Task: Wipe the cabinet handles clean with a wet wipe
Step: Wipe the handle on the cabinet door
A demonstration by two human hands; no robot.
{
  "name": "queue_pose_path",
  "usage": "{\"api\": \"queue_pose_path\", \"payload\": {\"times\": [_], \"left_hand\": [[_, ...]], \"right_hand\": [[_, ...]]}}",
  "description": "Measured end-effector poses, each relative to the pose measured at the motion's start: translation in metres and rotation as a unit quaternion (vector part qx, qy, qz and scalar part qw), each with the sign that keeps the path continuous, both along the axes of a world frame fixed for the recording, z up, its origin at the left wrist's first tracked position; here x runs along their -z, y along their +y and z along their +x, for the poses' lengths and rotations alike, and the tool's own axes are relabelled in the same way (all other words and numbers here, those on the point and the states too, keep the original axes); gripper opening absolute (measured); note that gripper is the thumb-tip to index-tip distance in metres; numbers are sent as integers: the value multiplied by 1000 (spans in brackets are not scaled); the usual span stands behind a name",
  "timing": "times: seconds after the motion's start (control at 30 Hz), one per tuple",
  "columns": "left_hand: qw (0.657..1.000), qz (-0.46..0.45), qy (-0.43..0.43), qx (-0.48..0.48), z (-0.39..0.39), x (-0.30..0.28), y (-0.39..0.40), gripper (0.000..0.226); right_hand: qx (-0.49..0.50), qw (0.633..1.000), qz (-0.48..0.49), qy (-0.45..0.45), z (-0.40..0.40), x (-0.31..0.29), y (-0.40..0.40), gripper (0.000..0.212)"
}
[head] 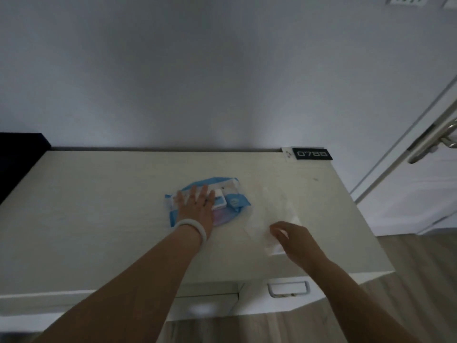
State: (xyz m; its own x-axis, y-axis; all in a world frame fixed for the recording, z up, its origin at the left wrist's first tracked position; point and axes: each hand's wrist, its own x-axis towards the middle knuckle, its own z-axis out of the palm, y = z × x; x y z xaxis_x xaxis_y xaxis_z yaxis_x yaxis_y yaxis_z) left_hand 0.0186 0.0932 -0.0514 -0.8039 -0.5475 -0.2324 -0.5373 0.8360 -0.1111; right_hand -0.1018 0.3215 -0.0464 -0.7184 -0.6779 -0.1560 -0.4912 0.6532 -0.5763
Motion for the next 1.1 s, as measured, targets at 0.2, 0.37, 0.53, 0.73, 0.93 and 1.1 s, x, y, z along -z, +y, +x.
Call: {"api": "queue_pose_path", "payload": {"times": [0.2,0.37,0.53,0.73,0.93,1.1], "left_hand": [[992,85,86,-40,23,27,24,55],[993,104,60,2,22,29,-3,55],[996,72,-35,-32,-5,2,-46,69],[989,50,36,136,-5,8,11,61],[970,70,35,232,0,29,57,57],[963,67,65,253,4,46,61,69]], "right_hand": [[37,992,41,111,8,30,-31,60],[13,979,128,155,12,52,-42,64],[32,971,148,186,9,61,-41,72],[76,974,130,172,3,59,-40,51],[203,972,-103,51,15,39,-5,36],[450,854,-260,-31,52,16,58,30]]}}
